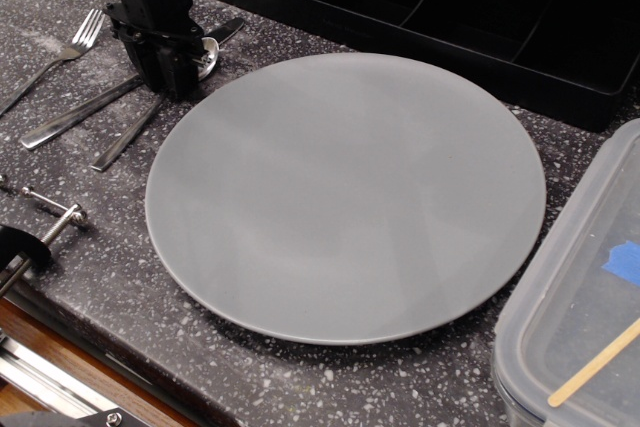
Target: Put spoon on plate
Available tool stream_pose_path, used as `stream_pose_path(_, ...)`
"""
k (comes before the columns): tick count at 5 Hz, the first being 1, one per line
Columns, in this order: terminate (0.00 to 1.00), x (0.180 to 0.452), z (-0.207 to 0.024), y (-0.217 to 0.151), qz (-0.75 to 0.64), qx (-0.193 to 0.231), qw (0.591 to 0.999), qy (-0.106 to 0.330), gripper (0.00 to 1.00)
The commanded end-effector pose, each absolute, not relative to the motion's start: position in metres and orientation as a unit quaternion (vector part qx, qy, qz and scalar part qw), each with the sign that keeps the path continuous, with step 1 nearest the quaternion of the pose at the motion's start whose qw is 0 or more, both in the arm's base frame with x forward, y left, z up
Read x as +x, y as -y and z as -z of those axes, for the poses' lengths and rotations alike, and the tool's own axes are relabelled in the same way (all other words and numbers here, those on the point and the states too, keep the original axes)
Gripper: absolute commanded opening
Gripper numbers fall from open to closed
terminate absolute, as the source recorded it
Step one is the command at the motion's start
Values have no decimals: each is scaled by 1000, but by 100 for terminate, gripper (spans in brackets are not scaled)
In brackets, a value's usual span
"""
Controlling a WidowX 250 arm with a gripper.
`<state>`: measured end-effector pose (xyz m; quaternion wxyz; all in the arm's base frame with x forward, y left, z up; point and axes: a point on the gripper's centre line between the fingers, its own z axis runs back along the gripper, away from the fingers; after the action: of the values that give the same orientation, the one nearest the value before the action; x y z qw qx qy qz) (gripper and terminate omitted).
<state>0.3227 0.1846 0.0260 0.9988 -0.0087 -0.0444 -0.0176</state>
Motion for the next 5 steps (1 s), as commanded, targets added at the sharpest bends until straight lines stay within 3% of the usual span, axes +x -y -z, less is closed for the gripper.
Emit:
stream_pose_path(1,0,319,-33,-187,17,-1,998,58,0)
stream_pose_path(4,0,316,-116,-127,70,-90,990,83,0)
stream_pose_path(5,0,306,-120,-96,91,-99,987,83,0)
